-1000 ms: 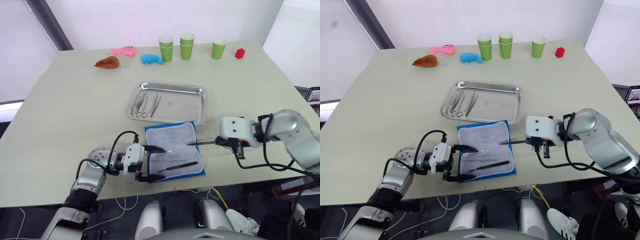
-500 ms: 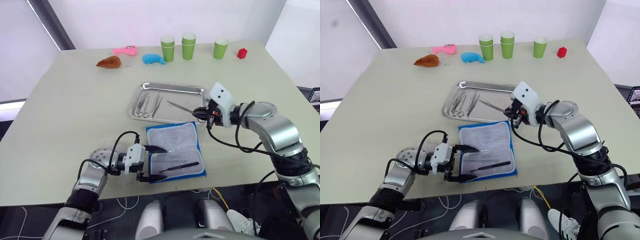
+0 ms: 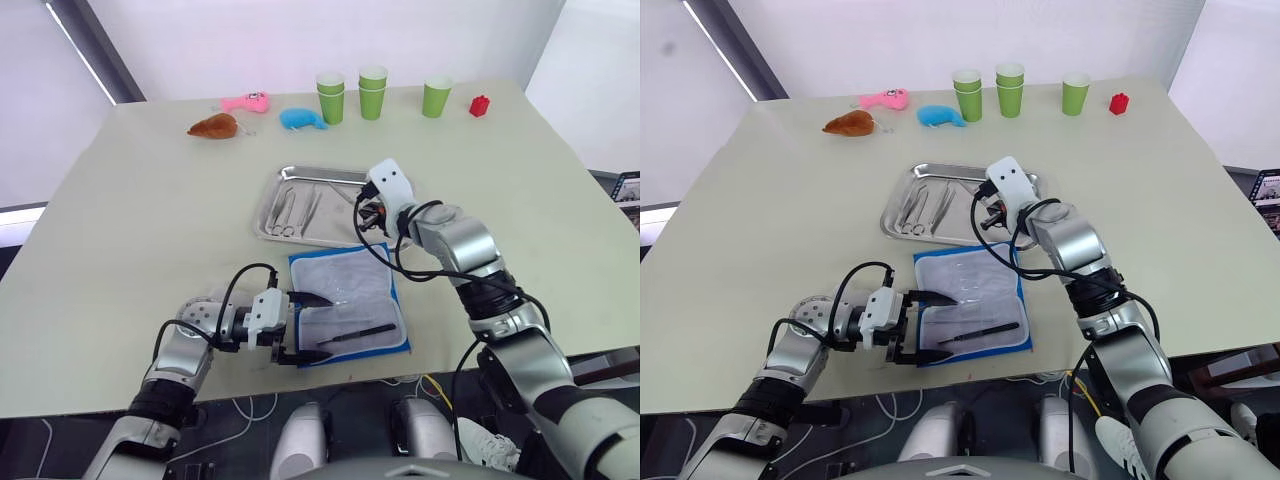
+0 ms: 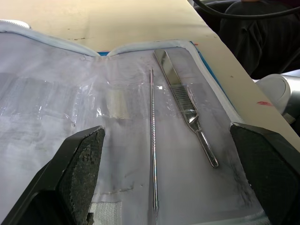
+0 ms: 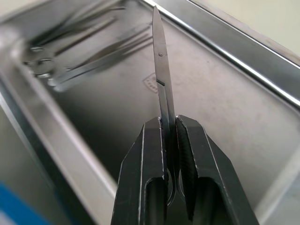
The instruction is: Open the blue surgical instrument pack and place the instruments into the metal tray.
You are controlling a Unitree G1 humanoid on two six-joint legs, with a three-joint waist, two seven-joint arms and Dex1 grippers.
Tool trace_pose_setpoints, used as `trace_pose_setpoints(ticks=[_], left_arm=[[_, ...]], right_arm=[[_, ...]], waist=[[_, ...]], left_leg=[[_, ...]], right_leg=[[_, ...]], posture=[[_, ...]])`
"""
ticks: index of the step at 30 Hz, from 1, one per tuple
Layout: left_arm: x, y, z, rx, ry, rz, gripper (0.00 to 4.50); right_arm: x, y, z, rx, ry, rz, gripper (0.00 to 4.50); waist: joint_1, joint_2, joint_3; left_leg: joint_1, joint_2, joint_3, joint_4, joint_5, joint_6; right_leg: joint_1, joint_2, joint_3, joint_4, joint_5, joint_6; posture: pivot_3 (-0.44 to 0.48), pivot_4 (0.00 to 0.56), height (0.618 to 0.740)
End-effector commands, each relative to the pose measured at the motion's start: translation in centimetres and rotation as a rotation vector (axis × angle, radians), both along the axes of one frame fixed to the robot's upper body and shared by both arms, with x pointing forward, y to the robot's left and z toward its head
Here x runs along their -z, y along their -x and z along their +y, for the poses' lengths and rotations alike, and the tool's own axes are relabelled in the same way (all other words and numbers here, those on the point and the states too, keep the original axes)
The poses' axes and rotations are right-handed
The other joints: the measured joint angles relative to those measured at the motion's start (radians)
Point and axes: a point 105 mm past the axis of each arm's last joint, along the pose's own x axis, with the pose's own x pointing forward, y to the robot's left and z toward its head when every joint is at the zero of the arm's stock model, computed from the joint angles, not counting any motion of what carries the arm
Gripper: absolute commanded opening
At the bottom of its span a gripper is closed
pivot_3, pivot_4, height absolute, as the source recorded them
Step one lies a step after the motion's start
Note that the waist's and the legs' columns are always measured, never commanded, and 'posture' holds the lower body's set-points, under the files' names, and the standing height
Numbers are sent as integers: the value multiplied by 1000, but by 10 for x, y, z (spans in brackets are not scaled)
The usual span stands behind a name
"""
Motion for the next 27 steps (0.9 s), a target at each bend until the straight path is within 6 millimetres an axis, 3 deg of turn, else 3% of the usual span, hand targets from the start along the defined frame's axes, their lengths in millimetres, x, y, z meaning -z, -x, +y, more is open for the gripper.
trace_pose_setpoints(ticks=[1,14,24,27], left_arm=[[39,19,3,-13,-93,150,4500],[39,20,6,-25,-101,151,4500],[40,20,5,-26,-99,151,4500],[40,20,5,-28,-97,150,4500]], right_arm=[[-16,-9,10,16,-29,-65,76],[8,-13,31,-16,8,22,76],[15,-10,33,-47,15,64,76],[13,-9,34,-62,2,50,1261]], waist=[[-1,0,0],[-6,0,0],[-6,0,0],[-6,0,0]], left_leg=[[0,0,0,0,0,0],[0,0,0,-1,0,0],[0,0,0,-1,0,0],[0,0,0,-1,0,0]], right_leg=[[0,0,0,0,0,0],[0,0,0,0,0,0],[0,0,0,0,0,0],[0,0,0,0,0,0]], posture=[[0,150,739],[0,150,739],[0,150,739],[0,150,739]])
